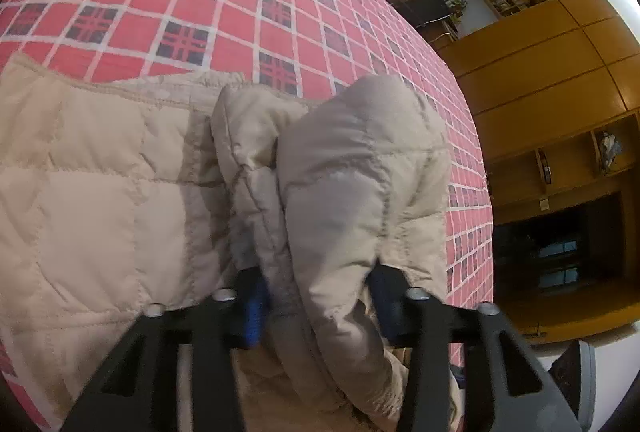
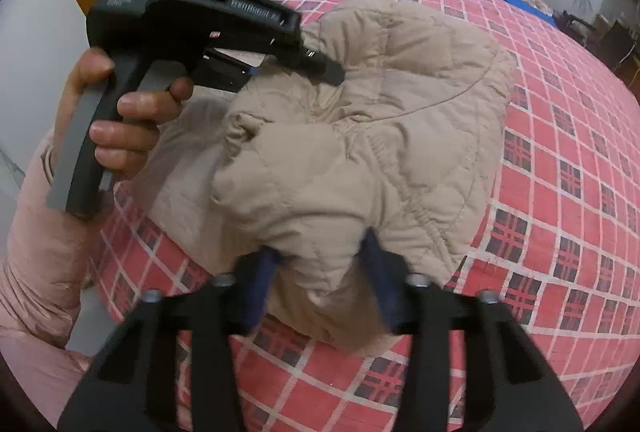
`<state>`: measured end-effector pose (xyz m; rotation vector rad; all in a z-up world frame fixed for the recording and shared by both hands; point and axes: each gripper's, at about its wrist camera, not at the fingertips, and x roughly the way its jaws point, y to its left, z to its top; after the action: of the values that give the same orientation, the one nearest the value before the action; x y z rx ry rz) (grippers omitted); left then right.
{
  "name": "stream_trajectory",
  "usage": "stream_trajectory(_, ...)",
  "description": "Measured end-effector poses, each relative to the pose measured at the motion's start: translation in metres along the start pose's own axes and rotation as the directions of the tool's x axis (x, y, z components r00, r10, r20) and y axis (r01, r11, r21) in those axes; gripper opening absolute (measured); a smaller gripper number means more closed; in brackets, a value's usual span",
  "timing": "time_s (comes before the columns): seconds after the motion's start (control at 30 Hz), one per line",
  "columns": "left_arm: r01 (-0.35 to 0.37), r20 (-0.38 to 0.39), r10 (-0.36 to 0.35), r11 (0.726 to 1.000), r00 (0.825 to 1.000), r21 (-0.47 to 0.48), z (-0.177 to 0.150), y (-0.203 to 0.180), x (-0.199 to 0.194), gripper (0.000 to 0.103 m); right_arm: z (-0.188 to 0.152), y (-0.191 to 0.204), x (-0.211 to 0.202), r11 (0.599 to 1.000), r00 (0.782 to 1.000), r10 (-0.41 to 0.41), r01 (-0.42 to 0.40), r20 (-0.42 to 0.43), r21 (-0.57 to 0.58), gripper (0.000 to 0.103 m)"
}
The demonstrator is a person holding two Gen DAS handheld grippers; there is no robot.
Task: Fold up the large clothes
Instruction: 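Close the left tool on the rolled coat end beside the right tool, then roll the coat end further along the strip with both tools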
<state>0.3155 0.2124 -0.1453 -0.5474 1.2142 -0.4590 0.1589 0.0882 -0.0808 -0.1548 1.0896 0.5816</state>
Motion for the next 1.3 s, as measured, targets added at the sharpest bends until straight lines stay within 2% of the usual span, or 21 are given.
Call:
stream_trajectory(0.07, 0.008, 0.008, -0.008, 1.0, 1.0, 0.019, 0.0, -0.005, -0.007, 0.024, 0.0, -0.002, -0.009, 1.0, 1.0, 0.009, -0.009, 0.019, 0.009, 0.022)
stream_trajectory(0.13, 0.025, 0.022, -0.026, 0.999, 0.999, 0.038, 0.0, -0.01, -0.019, 0.021, 0.0, 0.0, -0.02, 1.0, 0.999, 0.012, -0.013, 0.038, 0.01, 0.02)
stream_trajectory(0.23, 0.048, 0.053, -0.052, 0.996, 0.997, 0.079, 0.003, -0.019, -0.045, 0.019, 0.009, 0.002, -0.034, 0.999, 0.997, 0.035, -0.036, 0.064, 0.014, 0.019)
stream_trajectory(0.4, 0.059, 0.106, -0.071, 0.992, 0.992, 0.112, 0.004, -0.02, -0.093, 0.019, 0.021, 0.029, -0.051, 0.996, 0.992, 0.058, -0.051, 0.112, -0.067, 0.019)
stream_trajectory(0.57, 0.033, 0.134, -0.047, 0.993, 0.99, 0.11, -0.003, 0.009, -0.126, 0.018, 0.033, 0.068, -0.046, 0.984, 0.99, 0.101, -0.085, 0.098, -0.158, 0.019)
stream_trajectory(0.7, 0.01, 0.137, -0.02, 0.997, 0.99, 0.072, -0.009, 0.044, -0.133, 0.018, 0.042, 0.09, -0.021, 0.973, 0.99, 0.136, -0.124, 0.047, -0.196, 0.019)
stream_trajectory(0.83, 0.012, 0.132, -0.01, 1.0, 0.991, -0.007, -0.013, 0.088, -0.128, 0.018, 0.048, 0.106, 0.011, 0.968, 0.988, 0.156, -0.156, -0.014, -0.199, 0.019)
stream_trajectory(0.93, 0.004, 0.129, -0.002, 1.0, 0.992, -0.011, -0.013, 0.106, -0.121, 0.018, 0.051, 0.112, 0.029, 0.967, 0.986, 0.162, -0.168, -0.046, -0.192, 0.019)
stream_trajectory(1.1, -0.017, 0.108, 0.017, 1.0, 0.994, -0.002, -0.01, 0.127, -0.107, 0.018, 0.051, 0.12, 0.06, 0.972, 0.987, 0.129, -0.146, -0.1, -0.184, 0.02)
stream_trajectory(1.3, 0.013, 0.106, -0.01, 1.0, 0.994, -0.028, -0.013, 0.15, -0.092, 0.018, 0.046, 0.128, 0.089, 0.976, 0.988, 0.089, -0.112, -0.126, -0.188, 0.023)
